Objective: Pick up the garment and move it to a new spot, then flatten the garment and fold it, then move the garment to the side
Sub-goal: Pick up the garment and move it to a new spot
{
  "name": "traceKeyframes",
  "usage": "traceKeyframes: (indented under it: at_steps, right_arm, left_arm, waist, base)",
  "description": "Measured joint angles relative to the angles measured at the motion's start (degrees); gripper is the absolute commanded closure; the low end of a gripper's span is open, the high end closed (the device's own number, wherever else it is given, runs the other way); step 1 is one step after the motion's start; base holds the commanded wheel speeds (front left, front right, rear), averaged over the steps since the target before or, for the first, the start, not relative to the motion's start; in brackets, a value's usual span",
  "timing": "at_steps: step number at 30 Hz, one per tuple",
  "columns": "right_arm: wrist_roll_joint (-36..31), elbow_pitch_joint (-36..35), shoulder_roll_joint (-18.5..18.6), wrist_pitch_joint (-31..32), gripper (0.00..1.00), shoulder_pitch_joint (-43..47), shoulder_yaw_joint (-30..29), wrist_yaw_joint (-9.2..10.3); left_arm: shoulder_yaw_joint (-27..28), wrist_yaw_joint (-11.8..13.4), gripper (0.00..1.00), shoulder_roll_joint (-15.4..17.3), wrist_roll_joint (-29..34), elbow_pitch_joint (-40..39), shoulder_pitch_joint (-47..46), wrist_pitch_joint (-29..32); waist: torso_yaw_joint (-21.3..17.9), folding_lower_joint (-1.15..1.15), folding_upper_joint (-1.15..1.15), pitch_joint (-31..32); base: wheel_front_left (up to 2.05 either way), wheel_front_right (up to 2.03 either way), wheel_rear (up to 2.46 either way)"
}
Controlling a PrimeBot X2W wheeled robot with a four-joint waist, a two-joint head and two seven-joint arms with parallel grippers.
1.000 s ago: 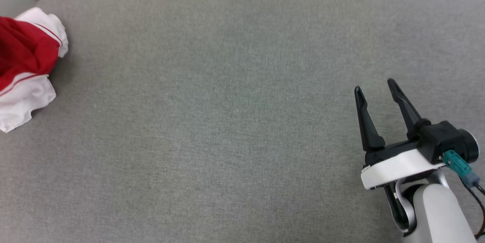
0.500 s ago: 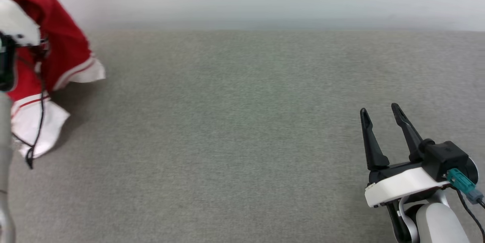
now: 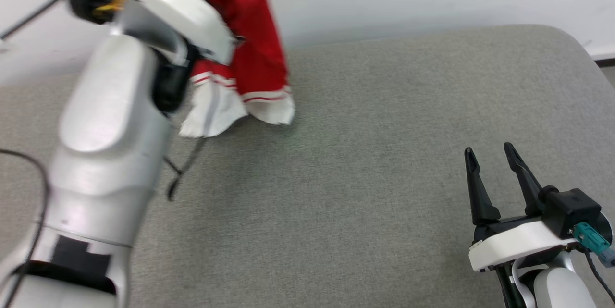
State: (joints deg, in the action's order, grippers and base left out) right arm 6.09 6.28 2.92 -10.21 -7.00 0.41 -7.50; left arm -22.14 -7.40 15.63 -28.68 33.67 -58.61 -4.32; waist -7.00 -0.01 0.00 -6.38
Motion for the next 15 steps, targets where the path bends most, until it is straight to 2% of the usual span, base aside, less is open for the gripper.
traceKeyframes:
  at_steps: [5, 10, 15]
  right_arm:
    - [0.48, -0.55, -0.01, -0.02, 0.00, -0.07, 0.18, -0.01]
    - [1.01, -0.38, -0.01, -0.38, 0.00, -0.10, 0.16, 0.00]
    - [1.65, 0.30, -0.01, -1.04, 0.00, -0.29, 0.32, -0.01]
  left_arm:
    - [-6.01, -0.10, 1.00, -4.49, -2.96, -5.03, 2.10, 0.68]
    - [-11.24, -0.10, 1.00, -5.60, -4.88, -6.11, 7.30, 1.46]
    - [-17.49, -0.10, 1.00, -6.06, -5.35, -3.44, 15.75, 1.80]
  waist:
    - [-1.62, 0.00, 0.00, -1.61]
    - [-2.64, 0.00, 0.00, -3.53]
    - [-2.67, 0.01, 0.00, -4.98]
  base:
    - [0.00, 0.00, 0.00]
    - [0.00, 0.00, 0.00]
    - [0.00, 0.00, 0.00]
